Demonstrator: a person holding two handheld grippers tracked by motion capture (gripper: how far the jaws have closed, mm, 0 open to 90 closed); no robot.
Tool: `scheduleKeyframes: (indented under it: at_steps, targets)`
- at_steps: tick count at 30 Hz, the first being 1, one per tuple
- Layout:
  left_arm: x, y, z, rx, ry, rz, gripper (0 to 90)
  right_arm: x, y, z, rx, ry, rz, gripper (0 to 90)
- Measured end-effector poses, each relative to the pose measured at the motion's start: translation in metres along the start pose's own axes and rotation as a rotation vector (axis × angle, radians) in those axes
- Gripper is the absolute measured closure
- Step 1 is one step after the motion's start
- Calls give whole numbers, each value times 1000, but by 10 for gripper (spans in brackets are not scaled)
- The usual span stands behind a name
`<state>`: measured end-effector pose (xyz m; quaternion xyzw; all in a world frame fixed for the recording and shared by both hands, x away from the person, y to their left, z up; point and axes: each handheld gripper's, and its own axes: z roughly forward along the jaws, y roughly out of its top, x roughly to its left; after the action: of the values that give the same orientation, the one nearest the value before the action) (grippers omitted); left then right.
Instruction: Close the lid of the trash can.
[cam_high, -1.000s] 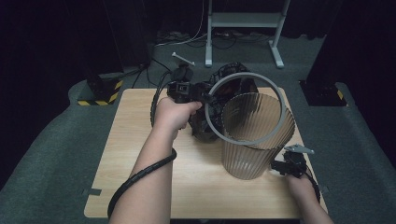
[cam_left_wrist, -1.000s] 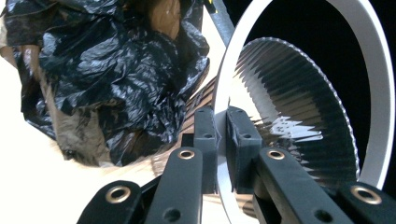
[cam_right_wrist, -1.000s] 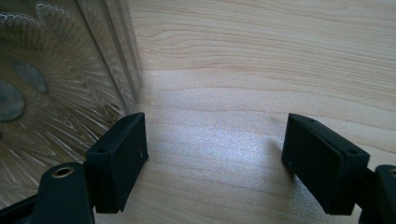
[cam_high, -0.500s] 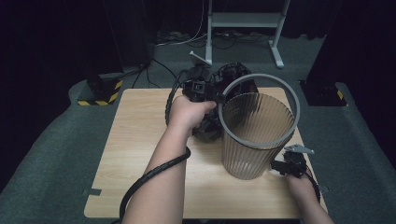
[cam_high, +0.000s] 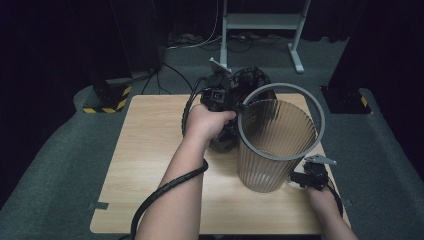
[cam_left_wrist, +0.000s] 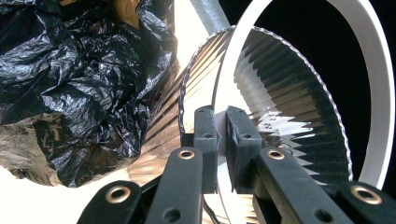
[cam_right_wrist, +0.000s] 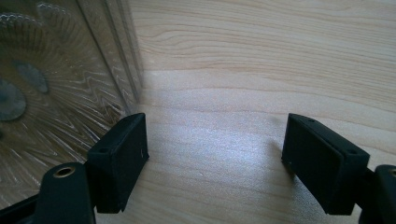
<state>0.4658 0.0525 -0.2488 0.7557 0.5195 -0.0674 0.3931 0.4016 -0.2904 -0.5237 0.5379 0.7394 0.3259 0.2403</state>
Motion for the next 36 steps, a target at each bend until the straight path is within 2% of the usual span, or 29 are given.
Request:
scheduleKeyframes:
  at_steps: [8, 14, 26, 29, 35, 36]
  targets:
    - [1, -2, -1, 1, 13, -3, 838, 0, 0, 0, 0, -1, -1, 223]
    - [2, -3, 0, 8, 29, 10, 833, 0, 0, 0, 0, 0, -1, 222]
    - [3, -6, 6, 9, 37, 16, 808, 0, 0, 0, 1, 0, -1, 222]
    - [3, -6, 5, 17, 48, 39, 792, 0, 0, 0, 0, 0, -1, 223]
    - [3, -7, 4, 13, 63, 55, 731, 0, 0, 0, 0, 0, 0, 223]
    - [3, -8, 4, 4, 63, 48, 718, 0, 0, 0, 0, 0, 0, 223]
